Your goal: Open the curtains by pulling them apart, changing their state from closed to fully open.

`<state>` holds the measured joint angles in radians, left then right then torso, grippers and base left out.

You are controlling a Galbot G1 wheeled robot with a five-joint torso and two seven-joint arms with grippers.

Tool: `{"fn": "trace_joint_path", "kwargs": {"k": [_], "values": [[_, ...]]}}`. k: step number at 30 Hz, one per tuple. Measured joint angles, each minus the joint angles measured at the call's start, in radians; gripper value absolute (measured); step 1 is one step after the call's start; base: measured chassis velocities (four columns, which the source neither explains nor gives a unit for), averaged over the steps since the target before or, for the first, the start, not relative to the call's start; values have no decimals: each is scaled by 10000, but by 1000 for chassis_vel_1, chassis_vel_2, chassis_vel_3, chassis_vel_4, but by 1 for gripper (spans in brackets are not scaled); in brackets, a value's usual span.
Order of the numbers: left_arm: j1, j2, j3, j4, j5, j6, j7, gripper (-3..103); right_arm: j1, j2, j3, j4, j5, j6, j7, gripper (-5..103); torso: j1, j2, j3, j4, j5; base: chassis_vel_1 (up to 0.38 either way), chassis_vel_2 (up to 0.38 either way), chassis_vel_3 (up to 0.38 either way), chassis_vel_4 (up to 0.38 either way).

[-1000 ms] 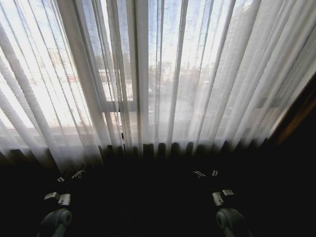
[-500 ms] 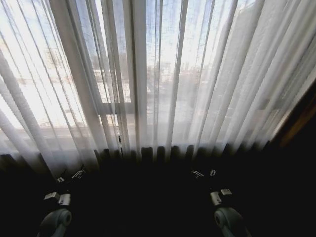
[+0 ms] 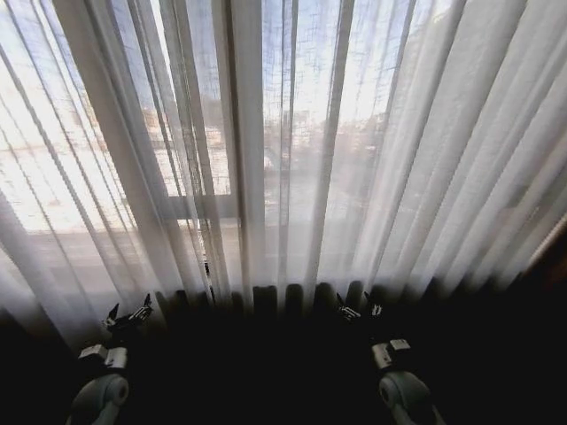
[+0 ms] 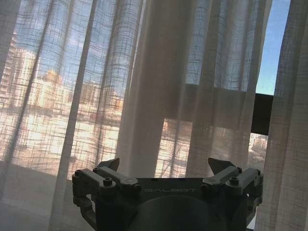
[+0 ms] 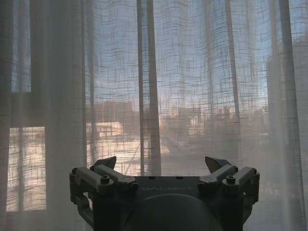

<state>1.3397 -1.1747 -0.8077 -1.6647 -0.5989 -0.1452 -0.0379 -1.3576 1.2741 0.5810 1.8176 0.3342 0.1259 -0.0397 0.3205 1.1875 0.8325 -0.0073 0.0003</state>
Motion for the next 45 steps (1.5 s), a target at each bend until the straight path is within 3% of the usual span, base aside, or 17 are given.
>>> {"fn": "trace_joint_path", "kwargs": {"k": [11,23,45], "values": [[-3,0,0,-1,0,0,1,100,373,-8,-93,-467,-528,288,113,100,9,-4,2,-6,0,-256,275,268,-263],[3,0,-1,-1,0,0,-2,100,1457,-64,-818,-1428,-1328,443,795,100,-13,7,-6,1,-3,-5,9,6,8],[-1,0,-1,0,0,0,0,100,5482,161,-2407,-5393,-1208,578,1298,100,1,-1,0,-1,-3,0,0,-2,0]]}}
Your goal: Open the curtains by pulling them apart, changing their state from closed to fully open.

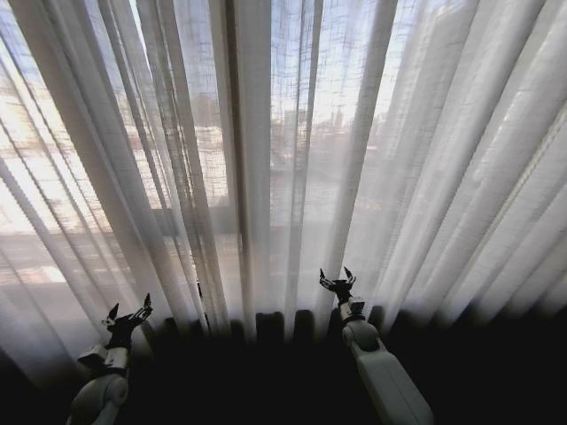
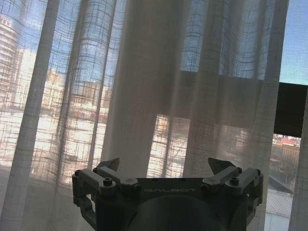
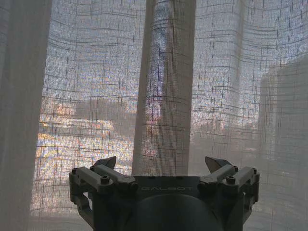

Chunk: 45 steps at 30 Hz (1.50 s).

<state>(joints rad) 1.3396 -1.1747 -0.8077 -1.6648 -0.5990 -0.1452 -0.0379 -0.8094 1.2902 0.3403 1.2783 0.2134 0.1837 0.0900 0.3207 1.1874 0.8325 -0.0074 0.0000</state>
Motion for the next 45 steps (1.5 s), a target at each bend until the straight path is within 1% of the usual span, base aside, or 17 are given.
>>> {"fn": "trace_joint_path", "kwargs": {"k": [4,5,7,11,12,14,16,17,18,20,24,25,27,30,32,37,45], "values": [[0,0,0,0,0,0,0,100,269,2,-117,-209,19,41,-2,101,-1,1,-1,1,0,0,0,0,0],[0,0,0,0,0,0,0,100,273,9,-140,-210,49,41,-13,97,-1,1,-1,1,0,0,0,0,0],[0,0,0,0,0,0,0,100,272,15,-146,-208,67,41,-21,97,-1,1,-1,0,1,0,0,0,0],[0,0,0,0,0,0,0,100,150,62,-155,-111,85,85,-75,77,-1,1,0,1,0,0,0,0,0],[0,0,0,0,0,0,0,100,150,62,-155,-111,85,85,-75,77,-1,1,0,1,0,0,0,0,0],[0,0,0,0,0,0,0,100,-36,40,-183,43,82,99,-110,65,-1,1,-1,0,0,0,0,0,0],[0,0,0,0,0,0,0,100,-76,31,-191,80,81,99,-118,65,-1,1,-1,0,0,0,0,0,0],[0,0,0,0,0,0,0,100,-189,11,-214,196,77,100,-132,54,-1,2,-2,0,0,0,0,0,0],[0,0,0,0,0,0,0,100,-274,4,-228,276,76,100,-136,50,-1,2,-2,0,1,0,0,0,0],[0,0,0,0,0,0,0,100,-324,4,-238,318,75,100,-137,50,-1,2,-1,0,1,0,0,0,0],[0,0,0,0,0,0,0,100,-477,32,-288,447,167,152,-239,28,-1,1,-1,0,1,0,0,0,0],[0,0,0,0,0,0,0,100,-477,32,-288,447,167,152,-239,28,-1,1,-1,0,1,0,0,0,0],[0,0,0,0,0,0,0,100,-522,72,-283,506,242,232,-413,17,-1,2,-1,0,1,0,0,0,0],[0,0,0,0,0,0,0,100,-581,89,-227,533,237,353,-730,12,-1,2,-2,1,1,0,0,0,0],[0,0,0,0,0,0,0,100,-636,87,-141,533,173,492,-1100,3,-1,2,-2,0,0,0,0,0,0],[0,0,0,0,0,0,0,100,-716,46,17,531,228,582,-1550,0,-1,2,-2,0,1,0,0,0,0],[1,0,0,0,0,0,0,100,-739,-81,132,503,317,552,-1605,0,-1,2,-1,2,0,-24,-19,14,19]]}}
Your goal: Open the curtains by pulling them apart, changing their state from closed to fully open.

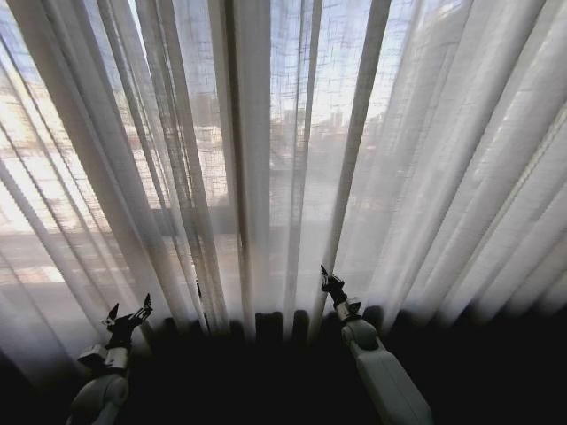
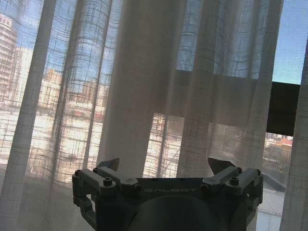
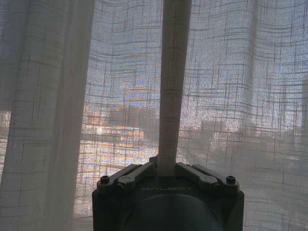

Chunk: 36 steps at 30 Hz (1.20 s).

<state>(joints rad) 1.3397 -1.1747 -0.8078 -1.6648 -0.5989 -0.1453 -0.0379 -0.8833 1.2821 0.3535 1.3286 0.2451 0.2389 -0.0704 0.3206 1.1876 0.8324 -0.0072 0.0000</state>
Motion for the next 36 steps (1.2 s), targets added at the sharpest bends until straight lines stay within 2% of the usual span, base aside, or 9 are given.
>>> {"fn": "trace_joint_path", "kwargs": {"k": [12,36], "values": [[-1,0,0,0,-1,0,0,100,-27,-77,147,-63,69,32,-149,0,-1,0,0,-2,3,-173,-173,178,171],[0,0,0,0,0,0,0,100,-181,-301,372,119,261,80,-421,0,-1,1,0,-1,-2,-334,-342,342,336]]}}
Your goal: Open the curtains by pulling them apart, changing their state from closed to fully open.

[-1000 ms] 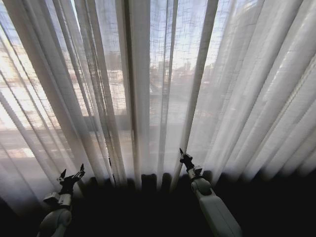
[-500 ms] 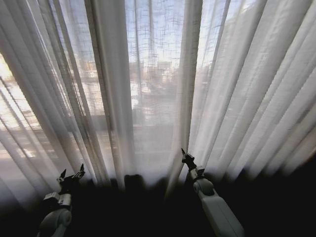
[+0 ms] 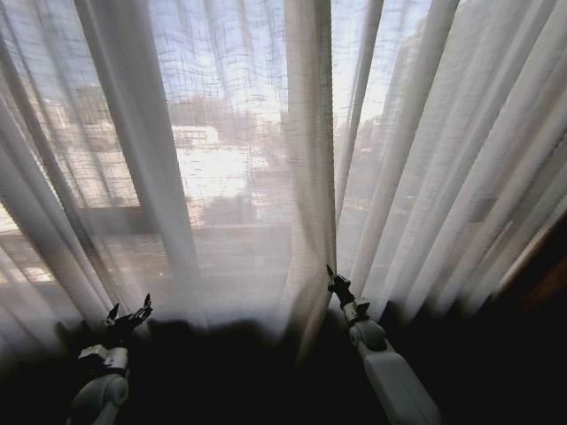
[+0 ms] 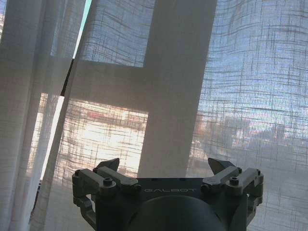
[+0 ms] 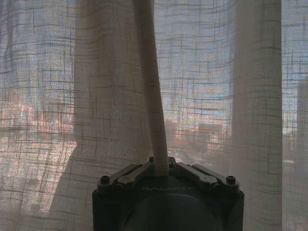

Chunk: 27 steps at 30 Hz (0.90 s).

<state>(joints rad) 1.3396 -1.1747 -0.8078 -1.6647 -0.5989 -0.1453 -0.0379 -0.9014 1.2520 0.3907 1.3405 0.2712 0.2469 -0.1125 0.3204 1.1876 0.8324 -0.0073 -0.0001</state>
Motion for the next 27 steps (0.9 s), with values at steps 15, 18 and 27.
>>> {"fn": "trace_joint_path", "kwargs": {"k": [15,18,27], "values": [[0,0,0,0,0,-1,0,100,-85,14,108,-33,14,44,-122,0,1,0,0,0,4,-356,-360,358,355],[0,0,1,-1,0,-1,0,100,-85,23,112,-50,14,62,-142,0,0,0,0,0,0,-345,-355,357,350],[0,0,1,0,0,0,0,100,-126,25,122,-36,20,87,-185,0,1,0,0,1,4,-362,-350,349,355]]}}
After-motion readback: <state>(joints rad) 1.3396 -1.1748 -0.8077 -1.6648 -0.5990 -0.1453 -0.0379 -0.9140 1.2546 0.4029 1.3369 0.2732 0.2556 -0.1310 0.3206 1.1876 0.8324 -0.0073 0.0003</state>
